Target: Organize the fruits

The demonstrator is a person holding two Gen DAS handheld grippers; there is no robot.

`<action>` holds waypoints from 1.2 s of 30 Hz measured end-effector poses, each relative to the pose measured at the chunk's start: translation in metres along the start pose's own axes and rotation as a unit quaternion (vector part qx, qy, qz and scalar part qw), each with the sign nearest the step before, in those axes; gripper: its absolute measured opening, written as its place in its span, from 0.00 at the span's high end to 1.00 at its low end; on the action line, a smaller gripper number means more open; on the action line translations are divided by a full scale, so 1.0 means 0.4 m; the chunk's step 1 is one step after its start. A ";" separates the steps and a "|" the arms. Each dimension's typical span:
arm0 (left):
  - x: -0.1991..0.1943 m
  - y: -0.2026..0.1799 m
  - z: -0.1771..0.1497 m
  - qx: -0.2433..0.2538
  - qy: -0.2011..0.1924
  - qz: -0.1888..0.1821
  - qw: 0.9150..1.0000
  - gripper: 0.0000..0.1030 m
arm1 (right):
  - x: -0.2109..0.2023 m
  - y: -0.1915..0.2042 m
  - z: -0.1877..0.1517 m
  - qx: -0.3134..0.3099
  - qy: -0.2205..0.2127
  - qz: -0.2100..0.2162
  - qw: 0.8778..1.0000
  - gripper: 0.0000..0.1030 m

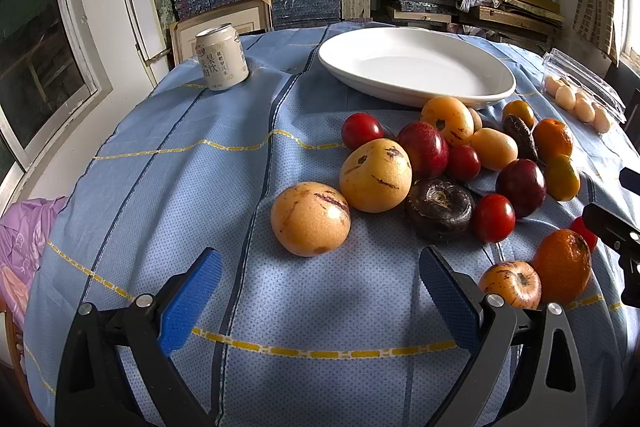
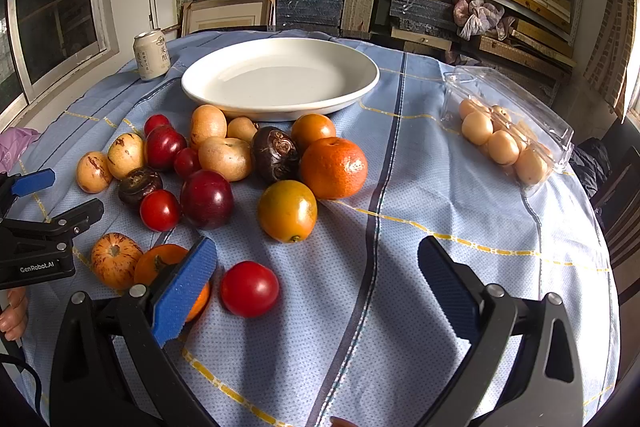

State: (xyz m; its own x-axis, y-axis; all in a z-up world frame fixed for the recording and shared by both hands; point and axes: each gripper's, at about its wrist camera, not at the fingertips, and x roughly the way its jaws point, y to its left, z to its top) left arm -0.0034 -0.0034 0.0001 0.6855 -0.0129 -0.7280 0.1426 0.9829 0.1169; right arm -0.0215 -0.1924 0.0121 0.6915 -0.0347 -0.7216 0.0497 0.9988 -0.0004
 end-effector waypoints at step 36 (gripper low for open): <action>-0.007 -0.021 0.001 0.013 -0.004 -0.033 0.999 0.03 | -0.021 0.010 0.009 -0.003 -0.008 0.002 1.000 0.04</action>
State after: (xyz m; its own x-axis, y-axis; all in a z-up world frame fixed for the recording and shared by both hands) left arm -0.0061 -0.0117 0.0013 0.6796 -0.0799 -0.7293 0.2073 0.9745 0.0864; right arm -0.0246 -0.1884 0.0207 0.7027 -0.0321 -0.7108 0.0434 0.9991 -0.0023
